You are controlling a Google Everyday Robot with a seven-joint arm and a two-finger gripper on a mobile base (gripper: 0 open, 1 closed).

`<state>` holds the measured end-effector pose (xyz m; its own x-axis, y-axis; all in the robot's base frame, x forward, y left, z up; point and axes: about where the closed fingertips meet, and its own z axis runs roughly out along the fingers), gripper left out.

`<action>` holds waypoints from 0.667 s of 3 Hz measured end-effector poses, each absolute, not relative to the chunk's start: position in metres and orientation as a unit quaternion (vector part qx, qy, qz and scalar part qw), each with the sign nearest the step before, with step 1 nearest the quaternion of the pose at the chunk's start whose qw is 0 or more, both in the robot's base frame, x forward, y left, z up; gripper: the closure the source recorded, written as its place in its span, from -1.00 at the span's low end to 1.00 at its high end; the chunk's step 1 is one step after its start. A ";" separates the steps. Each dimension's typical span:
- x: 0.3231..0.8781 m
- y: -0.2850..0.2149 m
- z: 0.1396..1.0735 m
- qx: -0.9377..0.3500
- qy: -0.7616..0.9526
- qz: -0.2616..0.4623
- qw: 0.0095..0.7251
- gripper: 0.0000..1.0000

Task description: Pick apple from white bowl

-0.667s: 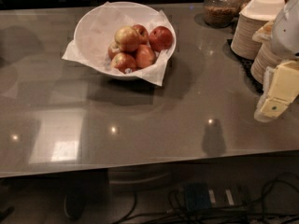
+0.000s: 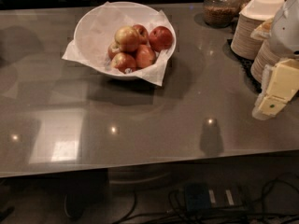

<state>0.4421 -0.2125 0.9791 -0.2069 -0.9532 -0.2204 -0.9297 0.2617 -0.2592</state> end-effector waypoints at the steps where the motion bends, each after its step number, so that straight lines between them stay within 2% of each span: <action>1: 0.467 -0.187 0.989 -0.630 0.745 -0.029 0.217 -1.00; 2: 0.495 -0.150 1.001 -0.656 0.705 -0.013 0.270 -1.00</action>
Offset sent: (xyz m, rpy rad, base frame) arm 0.0852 0.1048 0.0356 0.2274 -0.2349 0.2912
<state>0.4951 -0.1497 1.0010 0.0058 -0.9318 -0.3629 -0.9175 0.1393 -0.3725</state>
